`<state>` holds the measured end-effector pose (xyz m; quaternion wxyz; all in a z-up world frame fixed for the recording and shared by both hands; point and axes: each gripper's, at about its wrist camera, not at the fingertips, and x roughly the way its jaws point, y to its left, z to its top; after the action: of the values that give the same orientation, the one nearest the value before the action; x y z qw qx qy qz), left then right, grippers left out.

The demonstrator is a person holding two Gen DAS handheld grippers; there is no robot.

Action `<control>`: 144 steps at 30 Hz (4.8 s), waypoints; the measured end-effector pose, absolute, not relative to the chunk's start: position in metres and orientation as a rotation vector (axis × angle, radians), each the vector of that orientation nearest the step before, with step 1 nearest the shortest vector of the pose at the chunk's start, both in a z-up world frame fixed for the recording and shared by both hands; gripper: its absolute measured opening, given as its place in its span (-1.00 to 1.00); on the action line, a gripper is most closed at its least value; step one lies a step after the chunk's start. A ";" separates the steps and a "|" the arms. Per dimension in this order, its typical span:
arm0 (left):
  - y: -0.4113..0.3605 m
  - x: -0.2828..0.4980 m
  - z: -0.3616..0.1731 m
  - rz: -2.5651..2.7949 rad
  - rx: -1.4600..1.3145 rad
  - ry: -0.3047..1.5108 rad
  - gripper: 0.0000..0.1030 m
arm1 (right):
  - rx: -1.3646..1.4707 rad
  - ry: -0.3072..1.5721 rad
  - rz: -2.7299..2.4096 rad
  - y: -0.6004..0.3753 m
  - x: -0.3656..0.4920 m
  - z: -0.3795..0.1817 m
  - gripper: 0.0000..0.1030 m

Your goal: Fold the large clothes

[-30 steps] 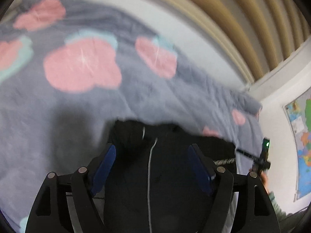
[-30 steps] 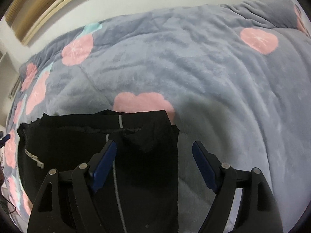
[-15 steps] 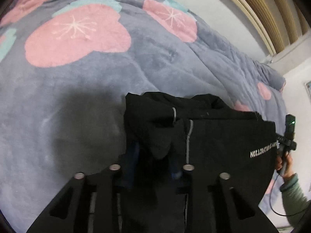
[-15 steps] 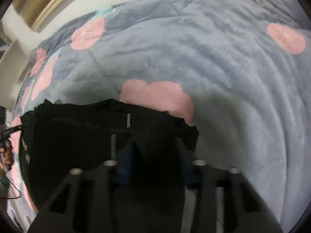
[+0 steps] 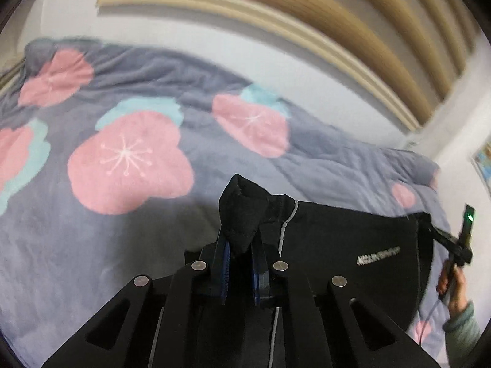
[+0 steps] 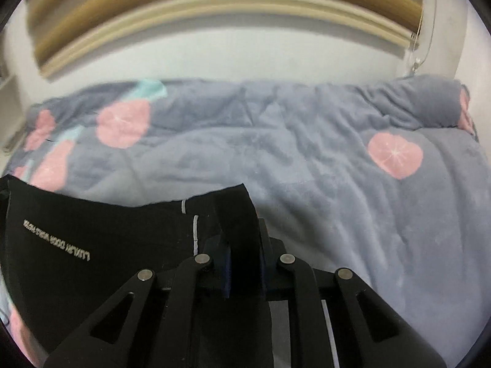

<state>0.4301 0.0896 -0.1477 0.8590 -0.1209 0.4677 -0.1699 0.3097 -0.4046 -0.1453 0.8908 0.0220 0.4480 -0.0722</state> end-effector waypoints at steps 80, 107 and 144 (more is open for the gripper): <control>-0.033 0.348 -0.240 -0.330 -0.116 1.232 0.50 | 0.210 1.284 -0.034 -0.279 0.315 -0.258 0.71; 0.111 0.171 -0.172 -0.203 -0.204 1.199 0.50 | 0.338 1.212 -0.177 -0.337 0.096 -0.189 0.72; 0.158 0.326 -0.300 -0.371 -0.599 1.439 0.74 | 0.819 1.240 0.106 -0.474 0.195 -0.306 0.87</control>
<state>0.3256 0.1581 -0.2999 0.6960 -0.2686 0.6449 -0.1661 0.1955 -0.4743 -0.3065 0.7352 0.3725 0.5642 0.0482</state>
